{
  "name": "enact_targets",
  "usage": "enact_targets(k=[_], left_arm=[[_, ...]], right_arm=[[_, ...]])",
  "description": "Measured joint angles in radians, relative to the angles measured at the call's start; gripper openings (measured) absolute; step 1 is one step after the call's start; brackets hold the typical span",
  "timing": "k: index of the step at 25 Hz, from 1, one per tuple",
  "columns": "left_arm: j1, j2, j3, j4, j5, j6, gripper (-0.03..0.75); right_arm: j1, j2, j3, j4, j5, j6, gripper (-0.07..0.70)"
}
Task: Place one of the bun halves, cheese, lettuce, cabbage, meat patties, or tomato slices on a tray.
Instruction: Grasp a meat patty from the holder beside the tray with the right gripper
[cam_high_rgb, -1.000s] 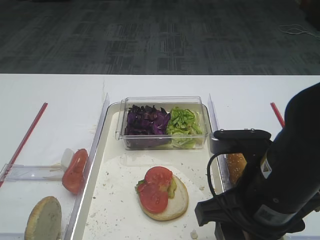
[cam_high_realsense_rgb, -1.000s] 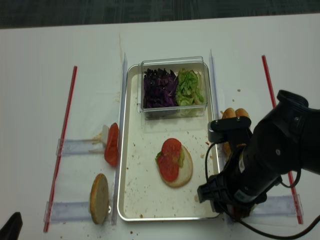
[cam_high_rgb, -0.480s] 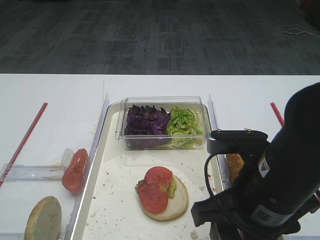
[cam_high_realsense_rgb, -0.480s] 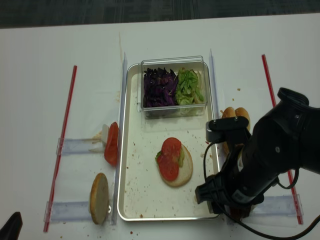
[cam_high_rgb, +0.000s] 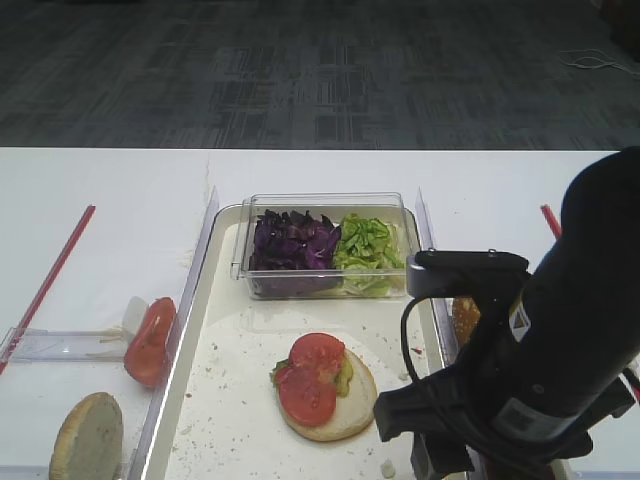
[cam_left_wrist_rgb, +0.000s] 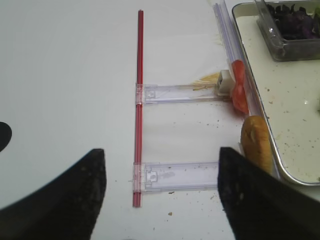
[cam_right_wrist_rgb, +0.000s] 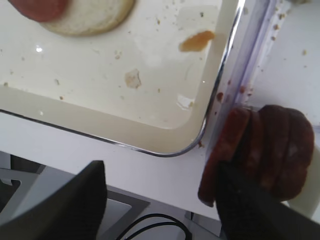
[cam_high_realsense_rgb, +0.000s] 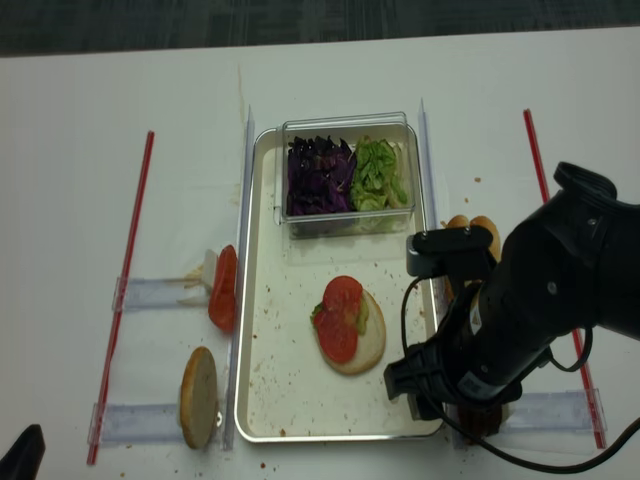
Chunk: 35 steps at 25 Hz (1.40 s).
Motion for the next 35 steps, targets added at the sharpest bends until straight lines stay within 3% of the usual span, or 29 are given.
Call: enact_targets(k=[17,26,35], left_arm=[[0.0,0.0,0.0,0.0,0.0,0.0,0.474],[0.0,0.0,0.0,0.0,0.0,0.0,0.474],[0.0,0.0,0.0,0.0,0.0,0.0,0.474]], right_arm=[[0.0,0.043,-0.008,-0.042,0.019,0.016,0.501],[0.0,0.068,-0.016,-0.079,0.041,0.025,0.347],[0.0,0.068,-0.019,-0.142,0.075,0.093,0.327]])
